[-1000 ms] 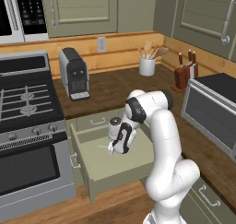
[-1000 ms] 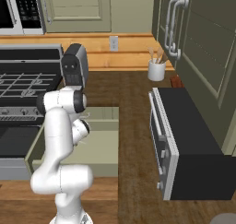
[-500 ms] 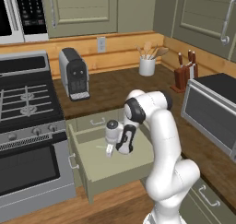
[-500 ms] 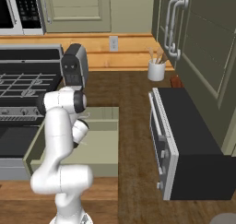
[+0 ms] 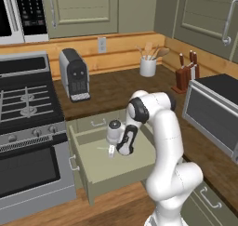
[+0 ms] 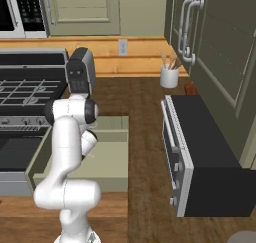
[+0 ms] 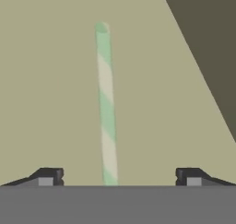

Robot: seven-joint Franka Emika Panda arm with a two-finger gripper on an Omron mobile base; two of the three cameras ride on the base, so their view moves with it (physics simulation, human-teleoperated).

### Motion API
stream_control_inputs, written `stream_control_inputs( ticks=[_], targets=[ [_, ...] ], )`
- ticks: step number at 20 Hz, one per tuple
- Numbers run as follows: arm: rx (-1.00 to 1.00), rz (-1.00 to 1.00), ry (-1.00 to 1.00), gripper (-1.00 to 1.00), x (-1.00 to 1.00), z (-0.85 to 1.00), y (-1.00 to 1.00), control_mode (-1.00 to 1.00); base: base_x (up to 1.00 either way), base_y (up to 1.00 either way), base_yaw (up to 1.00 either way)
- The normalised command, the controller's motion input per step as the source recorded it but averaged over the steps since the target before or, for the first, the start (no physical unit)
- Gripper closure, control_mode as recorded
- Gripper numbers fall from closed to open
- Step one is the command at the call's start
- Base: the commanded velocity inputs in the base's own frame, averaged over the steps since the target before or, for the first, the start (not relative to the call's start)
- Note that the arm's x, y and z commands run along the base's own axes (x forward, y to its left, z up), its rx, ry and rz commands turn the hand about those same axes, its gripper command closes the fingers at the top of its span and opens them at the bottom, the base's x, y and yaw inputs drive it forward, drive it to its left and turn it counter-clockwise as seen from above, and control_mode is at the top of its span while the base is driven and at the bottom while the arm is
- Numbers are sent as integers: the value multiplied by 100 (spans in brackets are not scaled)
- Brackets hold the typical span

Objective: Take a straw from the drawer in front and place it inside the glass cup on the dining counter.

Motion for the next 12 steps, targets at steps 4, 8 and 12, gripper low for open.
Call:
stream_control_inputs(
  ticks=[4,8,12],
  targets=[
    [0,7,7,-100,3,-47,0,-100,0,0,0],
    [-6,3,14,100,11,-61,8,-100,0,0,0],
    [-11,2,19,100,15,-65,3,-100,0,0,0]
  ],
)
